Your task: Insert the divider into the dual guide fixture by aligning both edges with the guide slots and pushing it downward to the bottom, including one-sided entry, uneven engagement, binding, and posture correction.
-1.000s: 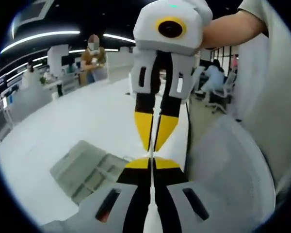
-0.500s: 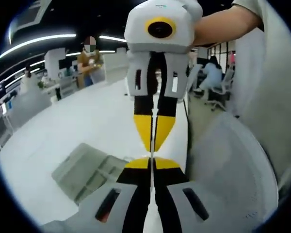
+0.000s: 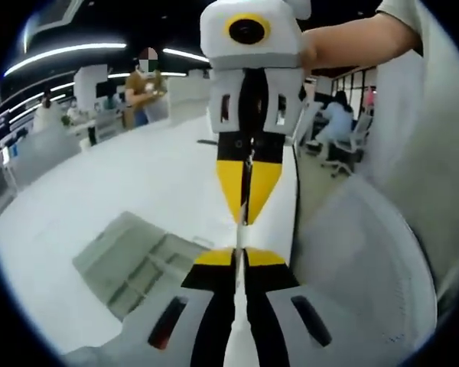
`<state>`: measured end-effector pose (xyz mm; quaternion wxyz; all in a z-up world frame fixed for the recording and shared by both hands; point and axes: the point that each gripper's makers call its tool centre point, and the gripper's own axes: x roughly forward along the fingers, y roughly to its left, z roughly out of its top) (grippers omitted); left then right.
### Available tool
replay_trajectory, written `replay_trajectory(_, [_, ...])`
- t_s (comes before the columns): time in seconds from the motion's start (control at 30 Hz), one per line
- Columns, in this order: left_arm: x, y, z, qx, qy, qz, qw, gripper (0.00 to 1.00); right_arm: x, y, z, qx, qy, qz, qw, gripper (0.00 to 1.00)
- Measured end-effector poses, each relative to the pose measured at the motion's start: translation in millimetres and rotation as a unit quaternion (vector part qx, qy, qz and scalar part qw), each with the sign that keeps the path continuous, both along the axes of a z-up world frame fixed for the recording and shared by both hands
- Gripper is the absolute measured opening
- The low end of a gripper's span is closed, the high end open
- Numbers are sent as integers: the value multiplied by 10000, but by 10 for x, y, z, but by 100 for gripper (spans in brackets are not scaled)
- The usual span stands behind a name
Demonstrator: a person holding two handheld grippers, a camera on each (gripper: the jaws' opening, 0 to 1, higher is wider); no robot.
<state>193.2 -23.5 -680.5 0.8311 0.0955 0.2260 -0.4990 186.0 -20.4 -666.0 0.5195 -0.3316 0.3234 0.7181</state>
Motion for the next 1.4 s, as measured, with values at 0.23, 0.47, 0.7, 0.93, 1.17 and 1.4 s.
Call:
replay_trajectory(0.23, [0,15,-38,45,36,40,10000,1,-8,32,-9,-84,79,-129,9999,0])
replay_trajectory(0.47, [-14,4,-89,84,141,72,9998,2,-5,58,-25,-39,104,-189,9998,0])
replay_trajectory(0.7, [-4,-6,-100,52,119,219,9997,5,0,43,-13,-69,98,-230,9997,0])
replay_trajectory(0.93, [79,102,-63,-81,186,552,9983,11,96,-10,-53,-275,-139,-228,9993,0])
replay_trajectory(1.17, [87,158,-45,-95,210,727,9971,18,215,-33,-104,-404,-283,-358,9981,0])
replay_trajectory(1.4, [79,225,-54,-102,216,867,9959,20,379,-19,-152,-498,-434,-556,9963,0])
